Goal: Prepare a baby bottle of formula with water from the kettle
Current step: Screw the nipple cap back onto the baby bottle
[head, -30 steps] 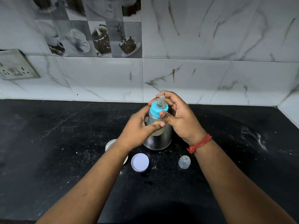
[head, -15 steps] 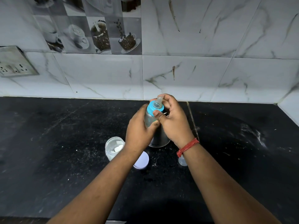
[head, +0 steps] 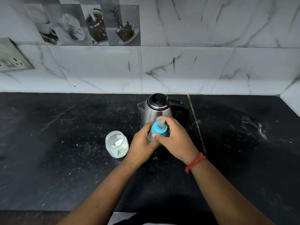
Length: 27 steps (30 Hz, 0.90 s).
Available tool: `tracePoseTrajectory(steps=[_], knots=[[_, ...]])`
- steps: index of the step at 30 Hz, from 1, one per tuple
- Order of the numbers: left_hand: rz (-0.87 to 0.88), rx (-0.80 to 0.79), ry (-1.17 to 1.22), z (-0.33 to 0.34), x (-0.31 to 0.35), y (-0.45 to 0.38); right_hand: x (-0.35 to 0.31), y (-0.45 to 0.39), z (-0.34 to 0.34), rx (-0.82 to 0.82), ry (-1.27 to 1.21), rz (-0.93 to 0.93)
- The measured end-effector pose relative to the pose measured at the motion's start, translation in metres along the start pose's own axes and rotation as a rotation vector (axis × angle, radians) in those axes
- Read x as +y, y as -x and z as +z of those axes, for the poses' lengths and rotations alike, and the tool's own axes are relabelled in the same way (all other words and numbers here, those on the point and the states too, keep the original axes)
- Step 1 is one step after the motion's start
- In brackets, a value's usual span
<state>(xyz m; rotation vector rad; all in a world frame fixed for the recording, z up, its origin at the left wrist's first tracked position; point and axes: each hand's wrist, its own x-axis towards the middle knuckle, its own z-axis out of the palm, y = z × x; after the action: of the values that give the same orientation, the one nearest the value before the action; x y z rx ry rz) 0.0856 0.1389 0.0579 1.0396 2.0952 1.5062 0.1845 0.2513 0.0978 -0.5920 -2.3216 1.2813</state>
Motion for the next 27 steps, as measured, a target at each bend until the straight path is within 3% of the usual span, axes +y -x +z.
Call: tracePoseTrajectory(steps=[11,27], knots=[[-0.161,-0.257,-0.018,0.027,-0.037,0.017,0.064,0.020,0.024,0.027,0.204,0.131],[-0.138,-0.245,-0.042,0.046,-0.070,0.015,0.091,0.023,0.038,-0.029,0.130,0.181]])
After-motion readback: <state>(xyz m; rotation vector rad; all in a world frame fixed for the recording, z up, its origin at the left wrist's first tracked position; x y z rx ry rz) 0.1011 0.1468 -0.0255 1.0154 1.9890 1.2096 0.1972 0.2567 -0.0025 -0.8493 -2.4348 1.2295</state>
